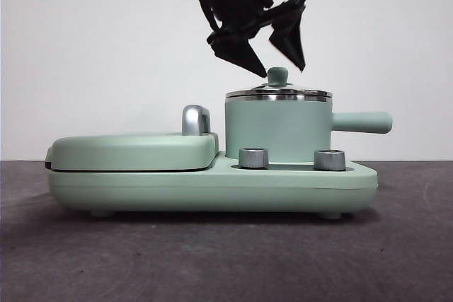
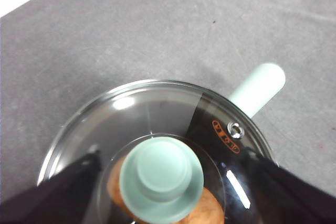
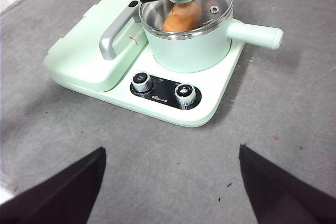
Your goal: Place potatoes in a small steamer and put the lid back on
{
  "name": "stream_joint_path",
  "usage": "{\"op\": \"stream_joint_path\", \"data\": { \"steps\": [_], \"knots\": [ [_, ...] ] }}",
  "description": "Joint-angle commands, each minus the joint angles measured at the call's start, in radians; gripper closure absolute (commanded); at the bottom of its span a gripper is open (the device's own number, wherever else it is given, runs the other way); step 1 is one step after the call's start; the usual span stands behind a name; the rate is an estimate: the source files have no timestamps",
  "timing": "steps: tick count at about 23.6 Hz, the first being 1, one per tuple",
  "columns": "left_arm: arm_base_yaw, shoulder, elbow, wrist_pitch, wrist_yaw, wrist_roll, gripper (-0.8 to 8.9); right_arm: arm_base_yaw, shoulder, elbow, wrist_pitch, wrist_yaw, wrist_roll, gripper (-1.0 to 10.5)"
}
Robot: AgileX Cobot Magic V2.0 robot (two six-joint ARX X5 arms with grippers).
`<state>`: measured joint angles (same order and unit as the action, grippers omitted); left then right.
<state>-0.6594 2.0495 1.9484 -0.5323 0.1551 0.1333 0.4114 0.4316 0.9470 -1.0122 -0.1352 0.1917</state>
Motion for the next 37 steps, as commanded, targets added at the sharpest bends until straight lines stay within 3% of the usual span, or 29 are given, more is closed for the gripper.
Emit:
{"op": "stream_joint_path", "data": {
  "steps": [1,7,12,19,25,31,37],
  "knots": [
    [-0.009,-0.026,0.076,-0.07,-0.001,-0.022,3.44,0.006,0.003,0.006,0.01,0.002,0.013,5.5],
    [-0.008,-0.148,0.137,-0.456,0.071,-0.039,3.5,0.006,0.003,0.006,0.01,0.0,0.013,5.5],
    [0.008,-0.332,0.103,-0.62,0.083,-0.038,3.51,0.006,0.003,0.006,0.01,-0.011,0.015,5.5],
    [0.019,-0.796,-0.322,-0.617,0.084,-0.062,3.51,0.006,0.004,0.006,0.029,-0.065,0.015,5.5],
    [0.019,-1.24,-0.743,-0.437,0.091,-0.199,3.51,0.006,0.005,0.006,0.04,-0.14,0.014,5.5],
    [0.019,-1.499,-0.955,-0.335,0.09,-0.313,3.51,0.006,0.005,0.006,0.04,-0.157,0.01,5.5],
    [0.019,-1.621,-1.006,-0.404,0.09,-0.324,3.54,0.006,0.005,0.006,0.04,-0.181,0.01,5.5]
  ]
}}
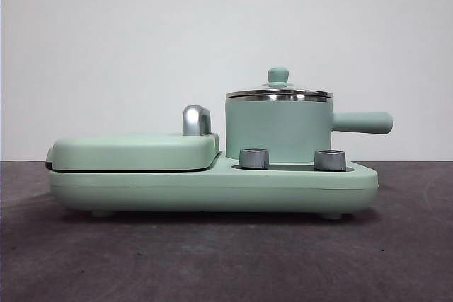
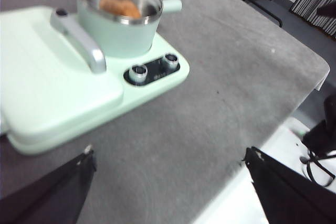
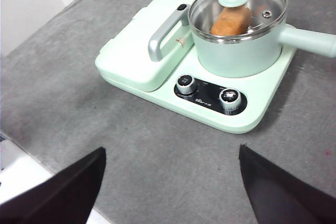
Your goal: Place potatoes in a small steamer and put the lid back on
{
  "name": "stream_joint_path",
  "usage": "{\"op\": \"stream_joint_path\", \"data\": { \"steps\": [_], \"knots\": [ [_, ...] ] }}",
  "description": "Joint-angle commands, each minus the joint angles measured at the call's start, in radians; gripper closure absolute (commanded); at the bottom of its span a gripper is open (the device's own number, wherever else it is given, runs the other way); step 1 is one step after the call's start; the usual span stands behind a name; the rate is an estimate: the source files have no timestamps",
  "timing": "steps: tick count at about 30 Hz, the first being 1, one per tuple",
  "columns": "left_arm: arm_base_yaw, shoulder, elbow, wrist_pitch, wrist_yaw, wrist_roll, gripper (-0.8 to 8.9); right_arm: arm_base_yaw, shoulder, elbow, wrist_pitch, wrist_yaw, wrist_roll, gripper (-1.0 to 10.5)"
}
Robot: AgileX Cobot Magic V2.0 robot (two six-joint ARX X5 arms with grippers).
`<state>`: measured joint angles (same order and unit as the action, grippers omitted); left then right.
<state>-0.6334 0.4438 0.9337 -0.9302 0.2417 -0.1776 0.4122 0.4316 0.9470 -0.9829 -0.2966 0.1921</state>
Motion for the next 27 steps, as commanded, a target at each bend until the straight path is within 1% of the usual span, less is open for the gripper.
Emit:
{"op": "stream_joint_path", "data": {
  "steps": [1,4,6,7,8,9,10,11,27],
  "knots": [
    [-0.007,-0.024,0.009,-0.016,0.004,-0.011,3.54,0.005,0.005,0.006,0.01,-0.028,0.01,5.5],
    [-0.007,-0.039,0.009,-0.029,0.004,0.019,3.55,0.005,0.005,0.006,0.01,-0.044,0.01,5.5],
    [-0.008,-0.039,0.009,-0.027,0.004,0.019,3.62,0.005,0.005,0.006,0.01,-0.044,0.01,5.5],
    [-0.008,-0.039,0.009,-0.027,0.004,0.02,4.4,0.005,0.005,0.006,0.01,-0.043,0.01,5.8],
    [-0.008,-0.039,0.009,-0.029,0.004,0.029,6.4,0.005,0.005,0.006,0.01,-0.043,0.01,7.4],
    [-0.008,-0.039,0.009,-0.032,0.004,0.042,8.48,0.005,0.005,0.006,0.01,-0.042,0.009,9.4],
    [-0.008,-0.039,0.009,-0.032,0.004,0.042,7.72,0.005,0.005,0.006,0.01,-0.034,0.008,9.2],
    [-0.007,-0.039,0.009,-0.032,0.003,0.042,8.13,0.005,0.005,0.006,0.011,-0.023,0.009,9.2],
    [-0.007,-0.041,0.01,-0.019,0.003,0.042,8.07,0.005,0.004,0.009,0.011,-0.017,0.01,9.3]
  ]
}}
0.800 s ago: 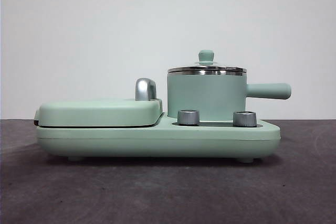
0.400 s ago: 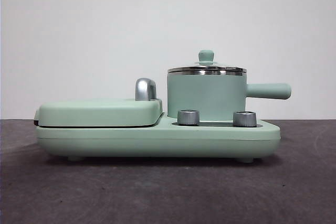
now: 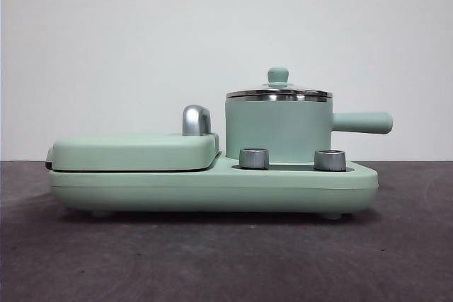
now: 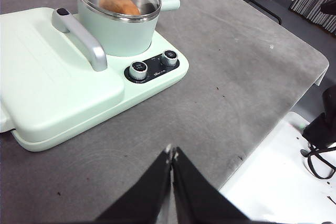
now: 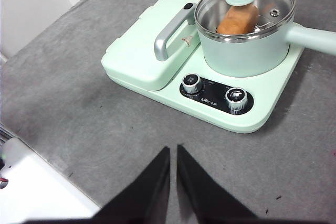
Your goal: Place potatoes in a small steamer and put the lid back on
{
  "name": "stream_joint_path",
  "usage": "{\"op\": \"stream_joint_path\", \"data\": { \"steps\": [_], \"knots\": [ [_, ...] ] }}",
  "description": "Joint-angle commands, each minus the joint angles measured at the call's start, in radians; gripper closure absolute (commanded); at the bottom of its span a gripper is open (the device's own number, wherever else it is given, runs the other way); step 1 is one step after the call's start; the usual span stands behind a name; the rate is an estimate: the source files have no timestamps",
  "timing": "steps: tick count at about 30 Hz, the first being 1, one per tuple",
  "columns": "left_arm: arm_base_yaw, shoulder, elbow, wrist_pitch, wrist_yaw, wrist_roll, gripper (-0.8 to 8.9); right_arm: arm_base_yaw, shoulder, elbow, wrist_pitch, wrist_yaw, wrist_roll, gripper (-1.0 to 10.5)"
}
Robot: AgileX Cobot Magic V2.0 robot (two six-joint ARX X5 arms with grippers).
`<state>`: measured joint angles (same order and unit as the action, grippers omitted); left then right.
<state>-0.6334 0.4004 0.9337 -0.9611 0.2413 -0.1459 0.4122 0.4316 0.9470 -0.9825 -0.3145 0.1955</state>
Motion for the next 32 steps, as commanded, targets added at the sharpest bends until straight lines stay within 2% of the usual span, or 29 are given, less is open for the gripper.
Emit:
{"op": "stream_joint_path", "data": {
  "steps": [1,6,10,12,15,17,19,22,25,29,32],
  "knots": [
    [-0.008,0.002,0.01,0.011,0.004,0.01,8.08,0.005,0.004,0.009,0.011,0.001,0.006,9.3],
    [0.006,-0.002,0.007,0.012,0.003,0.01,8.08,0.005,0.004,0.009,0.011,0.001,0.006,9.3],
    [0.111,-0.038,-0.034,0.046,0.003,0.047,8.08,0.005,0.004,0.009,0.011,0.001,0.006,9.3],
    [0.179,-0.076,-0.109,0.125,0.002,0.064,8.07,0.005,0.004,0.009,0.011,0.001,0.006,9.3],
    [0.285,-0.166,-0.297,0.333,0.002,0.121,8.08,0.005,0.004,0.009,0.011,0.0,0.006,9.3],
    [0.354,-0.245,-0.447,0.481,0.003,0.124,8.07,0.005,0.004,0.009,0.011,0.0,0.006,9.3],
    [0.408,-0.318,-0.567,0.567,0.003,0.124,8.07,0.005,0.004,0.009,0.011,0.001,0.006,9.3],
    [0.477,-0.402,-0.705,0.611,0.003,0.127,8.08,0.005,0.004,0.009,0.01,0.0,0.006,9.3],
    [0.534,-0.389,-0.782,0.62,0.001,0.135,8.08,0.005,0.003,0.009,0.01,0.0,0.006,9.3],
    [0.587,-0.397,-0.842,0.62,-0.045,0.13,8.08,0.005,0.003,0.009,0.011,0.001,0.006,9.3],
    [0.602,-0.397,-0.878,0.674,-0.093,0.115,8.08,0.005,0.003,0.009,0.011,0.0,0.006,9.3]
  ]
}}
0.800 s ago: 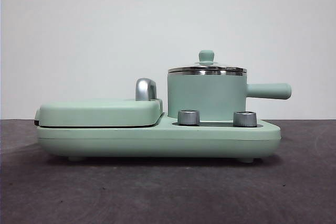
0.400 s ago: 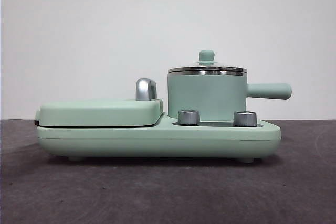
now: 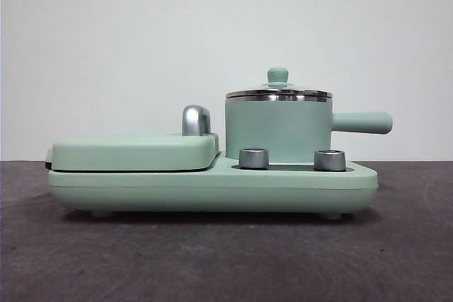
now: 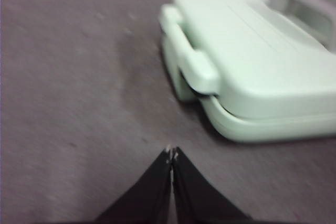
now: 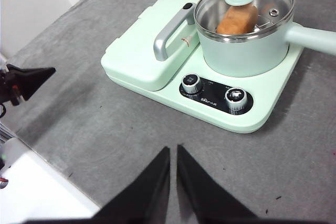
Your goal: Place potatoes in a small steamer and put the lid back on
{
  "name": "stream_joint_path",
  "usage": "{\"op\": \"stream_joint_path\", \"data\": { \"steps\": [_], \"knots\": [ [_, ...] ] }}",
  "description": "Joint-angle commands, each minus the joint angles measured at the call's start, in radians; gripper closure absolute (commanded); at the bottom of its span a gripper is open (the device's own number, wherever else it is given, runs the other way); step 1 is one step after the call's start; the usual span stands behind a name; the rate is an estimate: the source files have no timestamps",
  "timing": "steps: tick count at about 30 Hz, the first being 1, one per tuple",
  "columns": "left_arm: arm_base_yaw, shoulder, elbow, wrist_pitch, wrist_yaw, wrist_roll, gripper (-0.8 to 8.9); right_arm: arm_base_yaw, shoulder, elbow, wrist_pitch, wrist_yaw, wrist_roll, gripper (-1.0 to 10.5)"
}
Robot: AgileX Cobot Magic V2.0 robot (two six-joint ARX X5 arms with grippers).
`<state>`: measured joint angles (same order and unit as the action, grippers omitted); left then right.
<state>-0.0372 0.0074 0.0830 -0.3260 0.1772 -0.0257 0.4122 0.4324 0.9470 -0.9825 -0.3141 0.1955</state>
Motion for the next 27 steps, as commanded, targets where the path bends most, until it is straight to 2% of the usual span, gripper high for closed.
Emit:
{"op": "stream_joint_path", "data": {
  "steps": [1,5,12,27],
  "knots": [
    [0.008,-0.004,-0.037,0.059,-0.05,-0.014,8.08,0.005,0.002,0.009,0.01,0.0,0.006,9.3],
    [0.01,-0.004,-0.06,0.115,-0.122,-0.04,8.08,0.005,0.002,0.009,0.01,0.0,0.006,9.3],
    [0.011,-0.004,-0.071,0.136,-0.175,-0.037,8.07,0.005,0.002,0.009,0.011,0.0,0.006,9.3],
    [0.011,-0.004,-0.07,0.139,-0.175,-0.039,8.08,0.005,0.002,0.009,0.01,0.0,0.006,9.3]
  ]
}}
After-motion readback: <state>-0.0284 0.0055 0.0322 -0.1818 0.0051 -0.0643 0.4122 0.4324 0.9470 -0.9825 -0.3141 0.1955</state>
